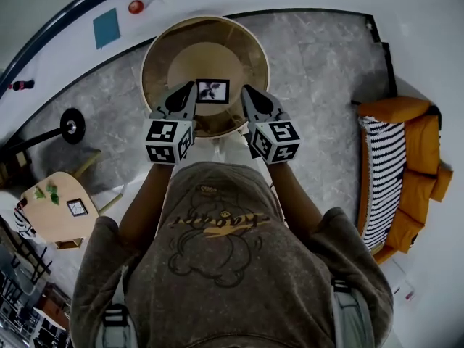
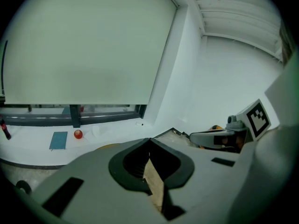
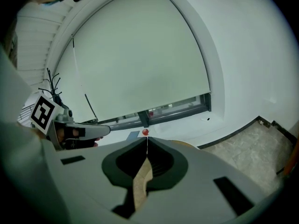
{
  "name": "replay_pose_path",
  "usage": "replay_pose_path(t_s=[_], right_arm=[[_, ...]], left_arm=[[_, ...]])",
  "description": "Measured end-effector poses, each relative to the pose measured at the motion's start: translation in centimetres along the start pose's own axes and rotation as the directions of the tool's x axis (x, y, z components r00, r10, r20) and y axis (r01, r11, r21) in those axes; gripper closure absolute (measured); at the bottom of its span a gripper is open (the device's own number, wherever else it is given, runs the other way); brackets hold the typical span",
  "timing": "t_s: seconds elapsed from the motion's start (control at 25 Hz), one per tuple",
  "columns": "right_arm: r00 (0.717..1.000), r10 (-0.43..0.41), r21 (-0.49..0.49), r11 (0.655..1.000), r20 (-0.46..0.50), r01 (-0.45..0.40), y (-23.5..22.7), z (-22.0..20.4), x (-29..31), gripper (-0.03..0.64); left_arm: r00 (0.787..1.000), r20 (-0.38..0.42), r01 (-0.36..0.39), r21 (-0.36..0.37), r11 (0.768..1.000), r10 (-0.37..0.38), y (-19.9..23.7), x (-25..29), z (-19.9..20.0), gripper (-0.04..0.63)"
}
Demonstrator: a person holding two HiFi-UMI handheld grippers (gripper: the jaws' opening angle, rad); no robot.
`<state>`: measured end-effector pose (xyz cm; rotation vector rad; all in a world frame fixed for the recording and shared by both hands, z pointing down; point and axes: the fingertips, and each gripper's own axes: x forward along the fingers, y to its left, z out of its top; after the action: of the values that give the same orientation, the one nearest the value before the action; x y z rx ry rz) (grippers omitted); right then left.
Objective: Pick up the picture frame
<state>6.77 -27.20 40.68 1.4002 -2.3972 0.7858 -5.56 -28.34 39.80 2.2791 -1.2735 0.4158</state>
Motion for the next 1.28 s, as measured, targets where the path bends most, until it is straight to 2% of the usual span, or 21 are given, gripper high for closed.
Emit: replay_pose_path(t_s=[0.32,0.56,0.88,1.28], right_arm=[[0.999,0.015,0.02,1.0,-0.043,-0.014,-2.1,-2.0,2.9,0.598],[0.997,-0.004,0.04,0.999,-0.072,0.007,-4.5,-4.2,5.7,0.597],[0.993,-0.013,0.059,0.998,-0.114,0.02,-7.8,-8.6,10.6,0.597],[0.984,-0.018,0.1,0.994,-0.177,0.036,-9.9,-17.4,16.1,0.597]], left_arm=[[0.998,-0.036,-0.045,-0.04,0.998,0.044,1.7,2.7,-2.3,0.578],[0.996,-0.071,-0.067,-0.073,0.995,0.062,3.4,5.0,-5.0,0.578],[0.987,-0.135,-0.096,-0.107,0.99,0.081,6.7,9.5,-10.7,0.578],[0.98,-0.192,-0.089,-0.142,0.986,0.061,9.3,14.2,-19.8,0.578]])
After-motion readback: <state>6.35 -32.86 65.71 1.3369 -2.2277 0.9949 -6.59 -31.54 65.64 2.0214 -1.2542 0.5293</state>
